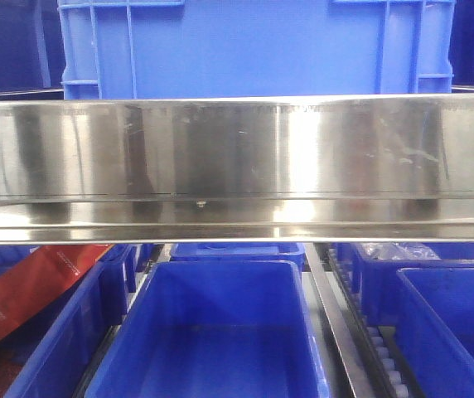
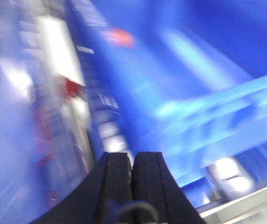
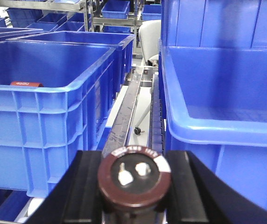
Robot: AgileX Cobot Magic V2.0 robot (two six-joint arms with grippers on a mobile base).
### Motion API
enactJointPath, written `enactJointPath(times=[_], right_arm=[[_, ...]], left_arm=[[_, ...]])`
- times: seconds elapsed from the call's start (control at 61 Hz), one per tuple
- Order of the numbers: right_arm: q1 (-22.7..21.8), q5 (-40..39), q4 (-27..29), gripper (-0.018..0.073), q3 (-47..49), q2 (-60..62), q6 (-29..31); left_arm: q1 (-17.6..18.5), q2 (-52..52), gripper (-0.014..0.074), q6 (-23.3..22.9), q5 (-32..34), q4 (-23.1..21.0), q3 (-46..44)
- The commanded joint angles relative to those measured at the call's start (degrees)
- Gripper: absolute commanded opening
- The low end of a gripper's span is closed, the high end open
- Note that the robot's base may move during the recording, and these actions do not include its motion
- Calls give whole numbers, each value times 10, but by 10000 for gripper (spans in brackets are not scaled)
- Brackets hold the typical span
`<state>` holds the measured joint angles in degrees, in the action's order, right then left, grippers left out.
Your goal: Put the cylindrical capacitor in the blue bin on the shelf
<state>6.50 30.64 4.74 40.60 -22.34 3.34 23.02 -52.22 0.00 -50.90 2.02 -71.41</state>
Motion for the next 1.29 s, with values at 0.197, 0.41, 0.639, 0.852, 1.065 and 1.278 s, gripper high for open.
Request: enactJointPath(times=[0.197, 0.41, 0.639, 0.852, 1.065, 1.278], right_arm=[[6, -23, 2, -160, 60, -47, 4], [67, -23, 2, -160, 174, -157, 32], [174, 0, 2, -160, 322, -315, 48], [222, 87, 2, -160, 492, -495, 48], [222, 169, 13, -160, 613, -649, 48], [222, 186, 13, -160, 649, -742, 48]], left_arm=[[-73, 212, -90, -35, 38, -5, 170], [-104, 276, -90, -36, 36, -13, 224], [-110, 282, -90, -36, 36, -16, 226], [-110, 282, -93, -36, 39, -16, 226], [-110, 282, -102, -36, 39, -16, 226], [-110, 282, -102, -36, 39, -17, 226]])
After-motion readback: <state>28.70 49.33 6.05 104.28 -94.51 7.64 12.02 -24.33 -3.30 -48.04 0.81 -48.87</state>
